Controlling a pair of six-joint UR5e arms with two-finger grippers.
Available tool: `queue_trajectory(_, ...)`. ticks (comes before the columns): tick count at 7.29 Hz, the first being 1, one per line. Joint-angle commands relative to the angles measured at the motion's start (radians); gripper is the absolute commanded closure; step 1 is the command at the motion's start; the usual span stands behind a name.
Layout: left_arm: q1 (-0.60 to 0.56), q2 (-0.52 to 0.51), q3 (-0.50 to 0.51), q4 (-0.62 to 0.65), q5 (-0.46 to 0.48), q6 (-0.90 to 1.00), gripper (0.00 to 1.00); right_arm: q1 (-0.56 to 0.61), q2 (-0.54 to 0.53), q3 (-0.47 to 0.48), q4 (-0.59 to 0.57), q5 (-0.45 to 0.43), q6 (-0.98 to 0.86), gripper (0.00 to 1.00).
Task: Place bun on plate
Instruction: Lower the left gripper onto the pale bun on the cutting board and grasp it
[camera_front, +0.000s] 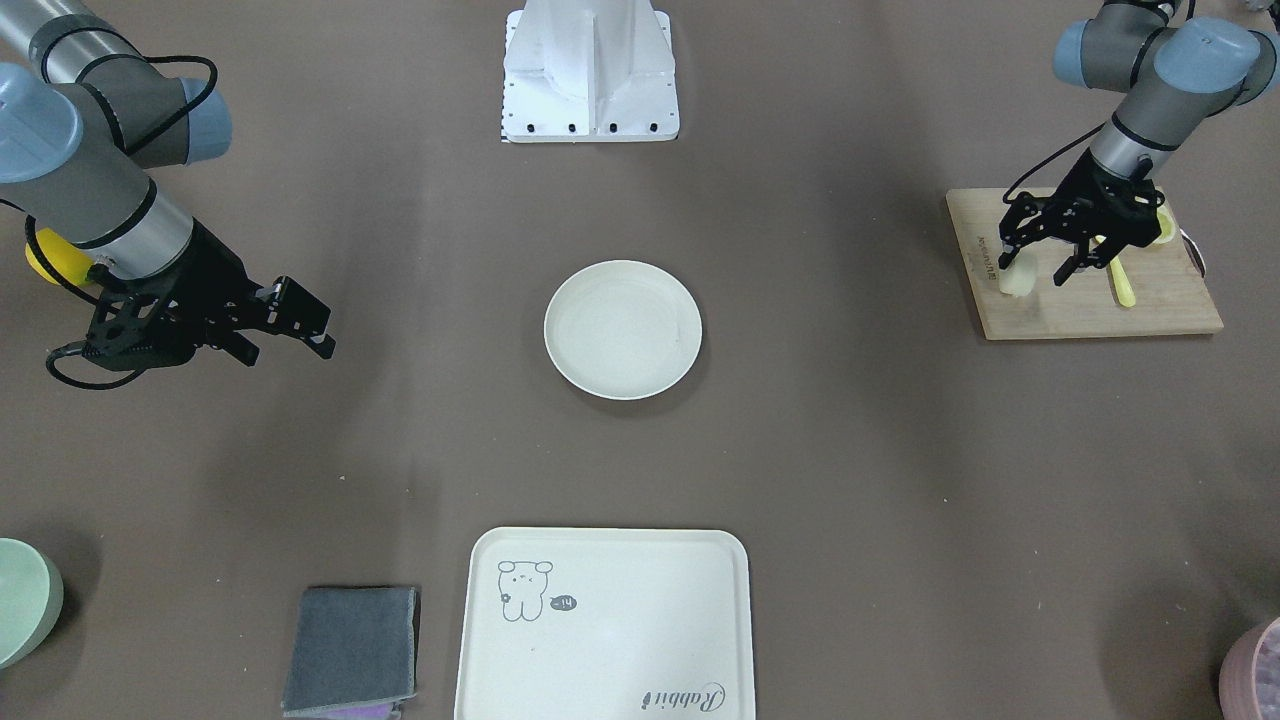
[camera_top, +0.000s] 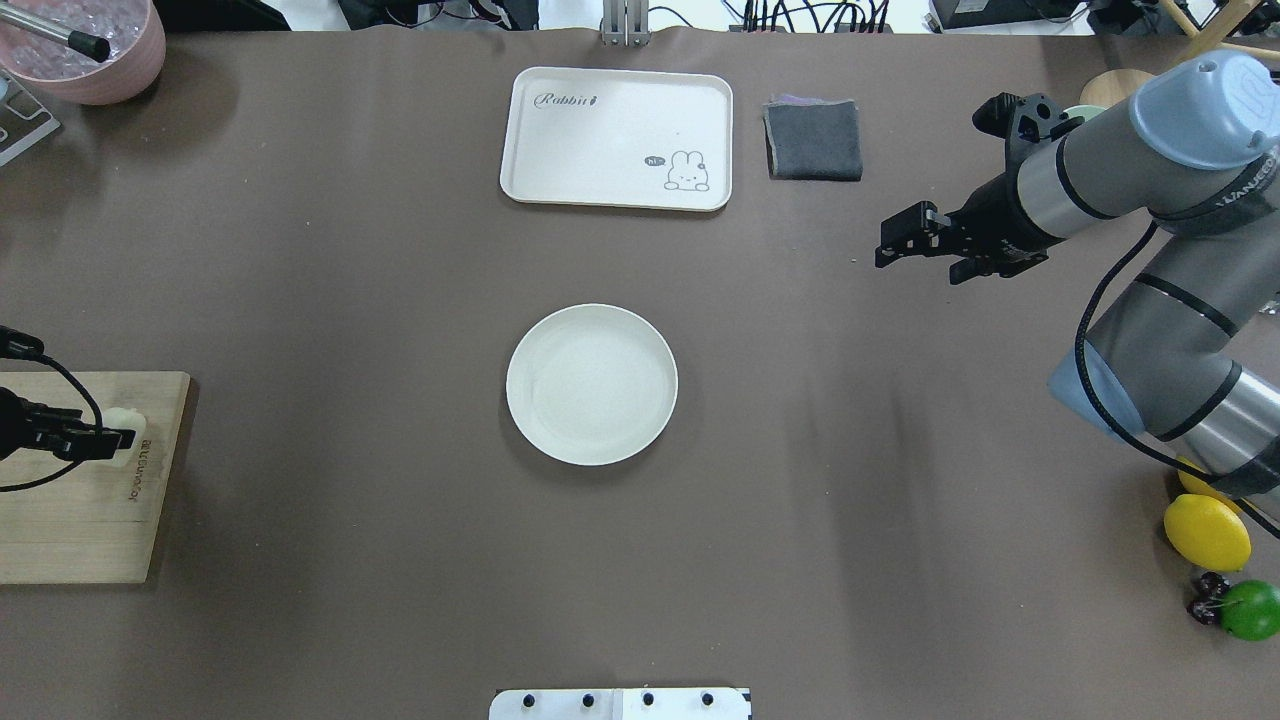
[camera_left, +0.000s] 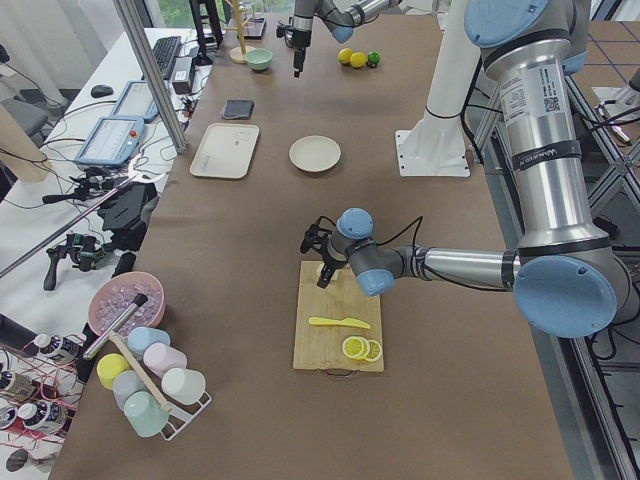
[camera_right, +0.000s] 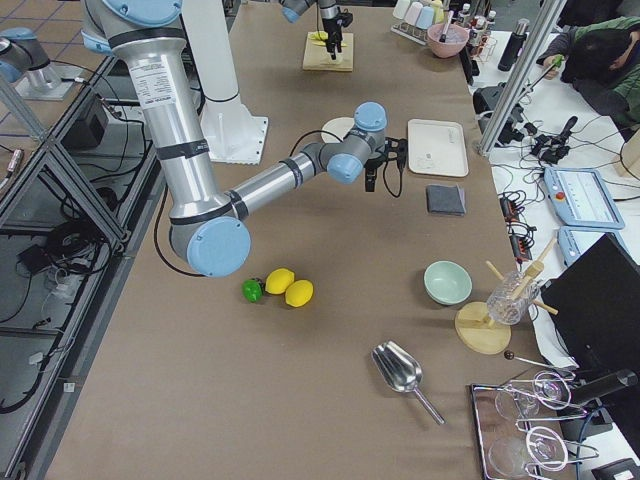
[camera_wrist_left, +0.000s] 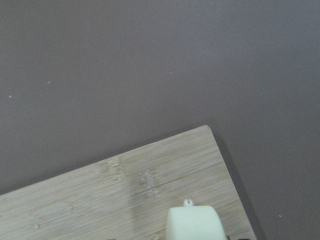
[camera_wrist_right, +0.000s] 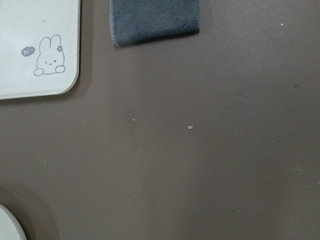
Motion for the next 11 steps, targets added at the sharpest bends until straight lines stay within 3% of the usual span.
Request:
queue_trajectory(1,0.000,0.002,-0.005,0.000,0.000,-0.002,0.85,0.000,0.000,0.000,0.000,0.002,0.000,0.00)
queue_trajectory(3,-0.001,0.002,-0.009,-0.002,-0.002,-0.002,1.00,0.000,0.000,0.003,0.000,0.002,0.000,0.00)
queue_trajectory(7,-0.073,-0.004,-0.043,0.021,-0.015,0.001,1.00,0.005,-0.001,0.008,0.000,0.009,0.000,0.00)
queue_trajectory(9,-0.136,-0.112,-0.108,0.210,-0.032,-0.001,1.00,0.011,-0.004,0.009,0.000,0.017,-0.002,0.00)
queue_trajectory(11,-0.144,-0.339,-0.170,0.508,-0.037,-0.075,1.00,0.012,-0.010,0.009,0.000,0.015,-0.002,0.00)
